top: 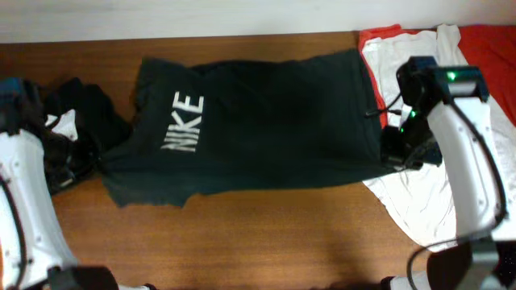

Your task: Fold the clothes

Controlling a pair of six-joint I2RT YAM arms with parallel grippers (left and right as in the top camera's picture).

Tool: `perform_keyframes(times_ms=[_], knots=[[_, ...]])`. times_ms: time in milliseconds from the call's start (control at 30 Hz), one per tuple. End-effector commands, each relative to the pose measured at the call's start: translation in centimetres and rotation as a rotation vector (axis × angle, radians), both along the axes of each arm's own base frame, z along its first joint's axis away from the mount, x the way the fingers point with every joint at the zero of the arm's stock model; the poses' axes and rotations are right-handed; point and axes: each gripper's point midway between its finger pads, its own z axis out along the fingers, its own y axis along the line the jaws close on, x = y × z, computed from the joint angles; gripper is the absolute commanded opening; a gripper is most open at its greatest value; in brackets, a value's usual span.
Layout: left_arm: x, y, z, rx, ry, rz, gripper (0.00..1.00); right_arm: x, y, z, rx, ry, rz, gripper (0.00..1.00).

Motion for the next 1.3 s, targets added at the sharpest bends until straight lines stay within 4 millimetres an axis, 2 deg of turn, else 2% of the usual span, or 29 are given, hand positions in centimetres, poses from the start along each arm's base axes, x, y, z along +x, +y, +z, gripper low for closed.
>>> perform_keyframes(times_ms=[0, 100, 167, 200, 267, 300, 367, 433, 500, 533, 633, 767, 900, 933, 1000, 1033, 1100, 1233, 1267], knots=[[-2.9, -0.8, 0.8, 0.032, -0.043, 0.036, 0.00, -4.1, -0.2, -1.4, -0.008, 0.033, -0.035, 0.04], [-4.7, -1.5, -0.4, 0.037, -0.048, 0.044, 0.00, -7.1, -0.2, -3.0, -0.009, 0.067, -0.042, 0.04], [-5.1, -1.5, -1.9, 0.040, -0.038, 0.055, 0.00, -6.6, -0.2, -3.9, -0.010, 0.038, -0.041, 0.04], [-5.0, -1.5, -2.9, 0.037, -0.032, 0.055, 0.00, -5.4, -0.2, -4.1, -0.009, -0.006, -0.041, 0.04], [-4.2, -1.1, -5.2, 0.042, -0.045, 0.057, 0.00, -1.2, -0.3, -4.5, -0.008, -0.163, -0.042, 0.04], [-3.1, -0.6, -6.3, 0.056, -0.071, 0.094, 0.00, 0.7, -0.3, -4.6, -0.008, -0.229, -0.042, 0.04], [0.3, 0.5, -8.0, 0.063, -0.178, 0.157, 0.00, 4.0, -0.3, -5.0, -0.006, -0.325, -0.043, 0.06], [3.3, -0.1, -9.1, -0.016, -0.265, 0.170, 0.00, 6.7, -0.4, -5.8, -0.006, -0.380, -0.039, 0.06], [4.6, -0.4, -10.1, -0.053, -0.283, 0.173, 0.00, 8.5, -0.4, -6.8, -0.007, -0.409, -0.039, 0.05], [5.6, 0.0, -11.2, -0.056, -0.280, 0.182, 0.00, 9.9, -0.4, -7.7, -0.006, -0.425, -0.039, 0.05], [8.3, 0.3, -13.0, -0.095, -0.319, 0.184, 0.00, 11.8, -0.4, -9.7, -0.006, -0.432, -0.039, 0.06], [12.1, -1.1, -12.7, -0.229, -0.462, 0.123, 0.00, 14.2, -0.5, -12.2, -0.009, -0.454, -0.040, 0.06], [12.6, -0.9, -12.8, -0.221, -0.480, 0.120, 0.00, 16.4, -0.8, -12.8, -0.022, -0.519, -0.043, 0.09], [12.6, -0.9, -12.7, -0.222, -0.480, 0.120, 0.00, 16.6, -0.8, -12.8, -0.022, -0.526, -0.043, 0.12], [12.6, -0.9, -12.7, -0.221, -0.482, 0.119, 0.00, 16.9, -1.0, -12.7, -0.033, -0.540, -0.045, 0.50], [12.6, -0.9, -12.7, -0.221, -0.482, 0.119, 0.00, 16.8, -1.1, -12.7, -0.040, -0.534, -0.046, 0.64], [12.7, -1.1, -12.6, -0.233, -0.486, 0.114, 0.00, 15.5, -1.1, -13.3, -0.041, -0.477, -0.044, 0.59], [13.5, -2.3, -11.2, -0.316, -0.551, 0.069, 0.00, 11.5, -1.1, -15.3, -0.041, -0.291, -0.041, 0.33], [13.9, -2.4, -10.8, -0.331, -0.577, 0.065, 0.00, 10.9, -1.0, -16.1, -0.042, -0.258, -0.041, 0.30]])
